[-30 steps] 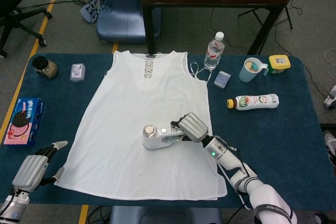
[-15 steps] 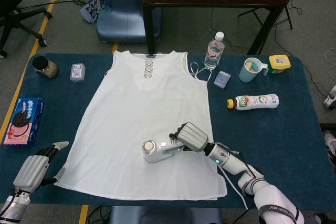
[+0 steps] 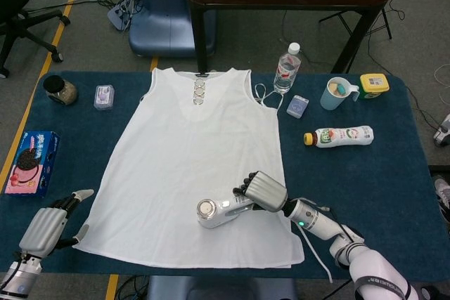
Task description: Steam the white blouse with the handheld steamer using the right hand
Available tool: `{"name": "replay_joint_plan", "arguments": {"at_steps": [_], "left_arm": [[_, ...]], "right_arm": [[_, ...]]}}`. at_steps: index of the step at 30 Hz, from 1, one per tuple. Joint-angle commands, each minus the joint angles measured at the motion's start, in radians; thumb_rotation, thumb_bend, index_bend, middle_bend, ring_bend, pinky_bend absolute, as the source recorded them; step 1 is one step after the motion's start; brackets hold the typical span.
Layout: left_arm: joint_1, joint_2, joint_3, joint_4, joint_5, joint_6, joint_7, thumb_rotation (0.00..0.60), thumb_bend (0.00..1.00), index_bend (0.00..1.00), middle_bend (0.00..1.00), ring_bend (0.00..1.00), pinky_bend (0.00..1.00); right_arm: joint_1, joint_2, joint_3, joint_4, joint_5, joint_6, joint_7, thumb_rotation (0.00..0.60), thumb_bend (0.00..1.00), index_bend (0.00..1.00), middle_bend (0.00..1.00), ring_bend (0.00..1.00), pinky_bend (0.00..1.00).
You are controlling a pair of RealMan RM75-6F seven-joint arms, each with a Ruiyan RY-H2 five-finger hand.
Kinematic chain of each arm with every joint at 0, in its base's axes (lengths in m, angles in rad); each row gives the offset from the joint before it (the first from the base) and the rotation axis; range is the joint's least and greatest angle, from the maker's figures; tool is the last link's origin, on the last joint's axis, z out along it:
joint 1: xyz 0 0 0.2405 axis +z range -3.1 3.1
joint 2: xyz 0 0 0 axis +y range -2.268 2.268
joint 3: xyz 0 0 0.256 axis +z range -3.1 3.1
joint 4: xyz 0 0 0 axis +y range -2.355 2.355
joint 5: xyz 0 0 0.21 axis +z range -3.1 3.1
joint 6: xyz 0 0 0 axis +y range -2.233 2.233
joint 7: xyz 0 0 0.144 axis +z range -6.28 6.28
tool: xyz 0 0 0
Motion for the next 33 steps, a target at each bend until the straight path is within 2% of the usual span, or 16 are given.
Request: {"name": "replay_joint_plan", "arguments": {"at_steps": [1, 10, 18, 28, 33], "left_arm": [[-0.001, 0.0, 0.0, -0.001, 0.001, 0.0, 0.002, 0.6, 0.32, 0.15, 0.19, 0.27, 0.29], [-0.007, -0.009, 0.0, -0.004, 0.011, -0.004, 0.006, 0.6, 0.32, 0.15, 0.19, 0.27, 0.29], [-0.023, -0.016, -0.005, -0.006, 0.019, -0.014, 0.01, 0.6, 0.31, 0.15, 0.19, 0.27, 0.29], [-0.034, -0.027, -0.002, -0.001, 0.016, -0.033, 0.007, 0.6, 0.32, 0.15, 0.19, 0.27, 0.29], [-0.035, -0.03, 0.0, 0.002, 0.014, -0.035, 0.003, 0.6, 0.32, 0.15, 0.19, 0.27, 0.29]], "right_arm": [[-0.013, 0.02, 0.015, -0.01, 0.013, 0.023, -0.003, 0.6, 0.79, 0.82, 0.78, 0.75, 0.76], [-0.065, 0.116, 0.063, -0.028, 0.071, 0.05, -0.026, 0.6, 0.79, 0.82, 0.78, 0.75, 0.76], [-0.156, 0.193, 0.096, -0.017, 0.145, 0.002, -0.03, 0.6, 0.79, 0.82, 0.78, 0.75, 0.76], [-0.259, 0.21, 0.14, 0.018, 0.232, -0.086, -0.011, 0.6, 0.79, 0.82, 0.77, 0.74, 0.76], [-0.281, 0.208, 0.152, 0.033, 0.252, -0.127, -0.001, 0.6, 0.79, 0.82, 0.73, 0.7, 0.73]]}}
